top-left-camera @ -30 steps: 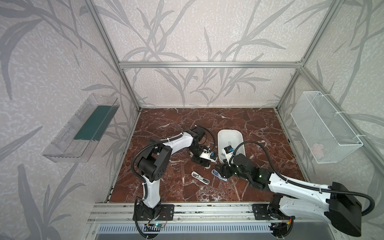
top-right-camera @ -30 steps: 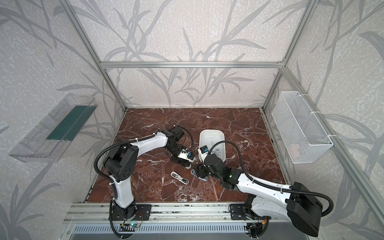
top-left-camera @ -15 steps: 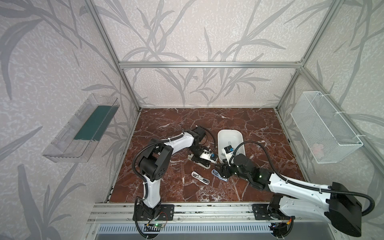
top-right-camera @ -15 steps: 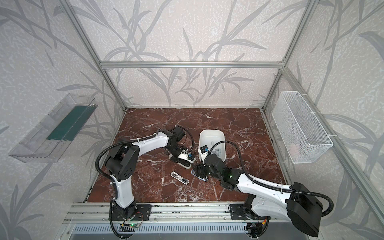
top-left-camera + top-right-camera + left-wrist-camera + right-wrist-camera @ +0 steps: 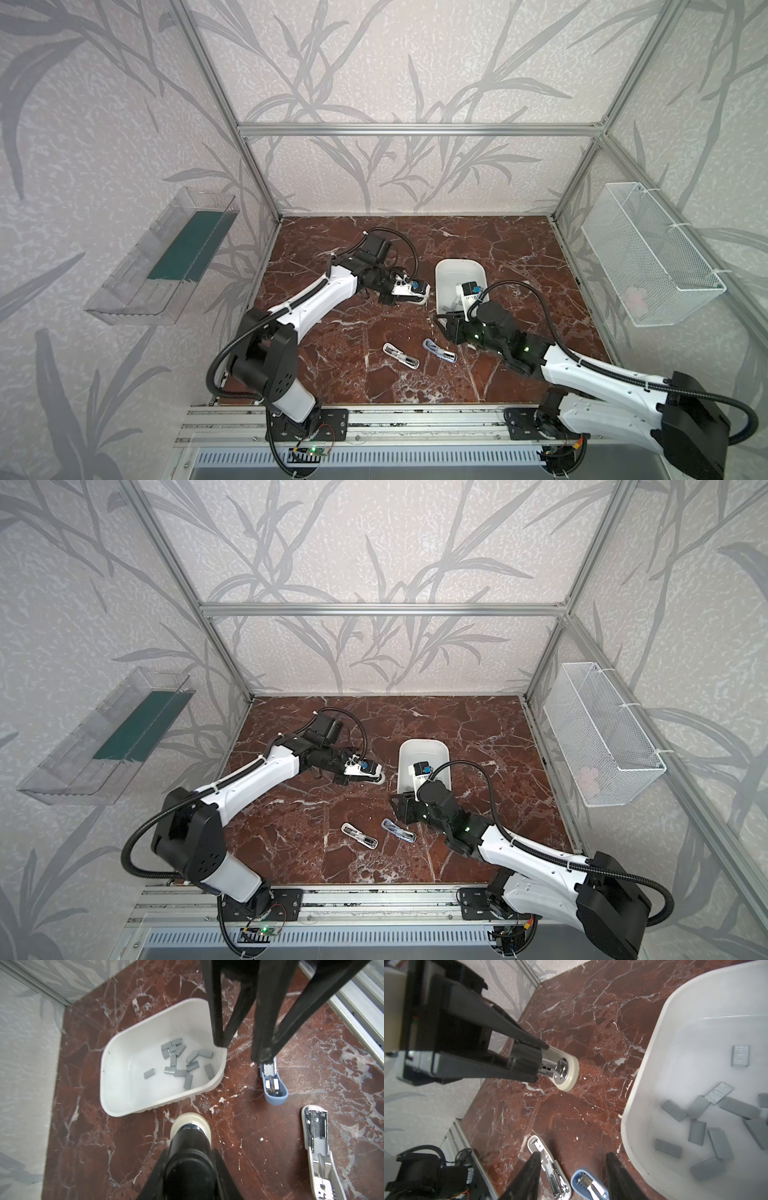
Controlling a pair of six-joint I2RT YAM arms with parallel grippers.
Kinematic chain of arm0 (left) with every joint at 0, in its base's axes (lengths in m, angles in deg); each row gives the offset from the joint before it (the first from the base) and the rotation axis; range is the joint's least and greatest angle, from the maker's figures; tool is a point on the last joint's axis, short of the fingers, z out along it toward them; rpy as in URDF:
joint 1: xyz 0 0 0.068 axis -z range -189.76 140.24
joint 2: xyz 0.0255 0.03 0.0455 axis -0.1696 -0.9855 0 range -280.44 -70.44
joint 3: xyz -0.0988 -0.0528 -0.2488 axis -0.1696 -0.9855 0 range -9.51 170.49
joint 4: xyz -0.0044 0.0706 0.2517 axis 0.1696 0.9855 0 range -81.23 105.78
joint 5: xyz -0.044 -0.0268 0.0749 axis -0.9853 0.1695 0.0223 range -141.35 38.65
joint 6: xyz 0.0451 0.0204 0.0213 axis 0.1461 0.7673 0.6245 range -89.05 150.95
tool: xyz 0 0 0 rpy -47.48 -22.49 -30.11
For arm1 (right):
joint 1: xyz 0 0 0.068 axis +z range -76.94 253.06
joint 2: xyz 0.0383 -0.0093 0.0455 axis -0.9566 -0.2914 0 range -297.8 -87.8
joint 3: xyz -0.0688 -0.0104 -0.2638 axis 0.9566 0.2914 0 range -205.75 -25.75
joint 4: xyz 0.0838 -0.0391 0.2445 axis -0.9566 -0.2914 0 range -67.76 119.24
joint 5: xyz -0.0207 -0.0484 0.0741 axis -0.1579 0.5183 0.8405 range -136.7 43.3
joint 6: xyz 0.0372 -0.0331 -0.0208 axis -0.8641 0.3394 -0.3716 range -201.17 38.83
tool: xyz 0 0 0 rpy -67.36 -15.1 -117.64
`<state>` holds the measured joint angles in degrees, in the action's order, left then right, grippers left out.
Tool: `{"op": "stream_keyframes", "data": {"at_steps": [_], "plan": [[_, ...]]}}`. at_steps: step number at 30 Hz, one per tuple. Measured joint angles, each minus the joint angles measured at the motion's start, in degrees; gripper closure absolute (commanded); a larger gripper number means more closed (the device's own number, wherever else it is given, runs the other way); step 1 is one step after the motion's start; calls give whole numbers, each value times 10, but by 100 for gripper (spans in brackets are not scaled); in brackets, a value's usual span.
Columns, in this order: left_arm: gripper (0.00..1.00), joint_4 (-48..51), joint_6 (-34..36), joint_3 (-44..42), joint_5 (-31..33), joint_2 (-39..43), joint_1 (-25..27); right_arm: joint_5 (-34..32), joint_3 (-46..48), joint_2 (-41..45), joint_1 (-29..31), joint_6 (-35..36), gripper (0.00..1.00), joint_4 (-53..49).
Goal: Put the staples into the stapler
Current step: 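Lift the black-topped stapler toward the right gripper while the right gripper reaches its top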
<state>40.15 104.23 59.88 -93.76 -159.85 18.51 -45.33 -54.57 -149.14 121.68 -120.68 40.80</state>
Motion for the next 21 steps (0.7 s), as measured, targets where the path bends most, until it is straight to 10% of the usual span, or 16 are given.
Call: {"op": "stream_keyframes", "data": {"at_steps": [11,21], "plan": [[100,-33,-25,-52,-26,38,4,39,-19,-52,-2,-47,62,78],[100,93,-3,44,-78,-3,-15,37,-12,50,-2,189,69,44]]}}
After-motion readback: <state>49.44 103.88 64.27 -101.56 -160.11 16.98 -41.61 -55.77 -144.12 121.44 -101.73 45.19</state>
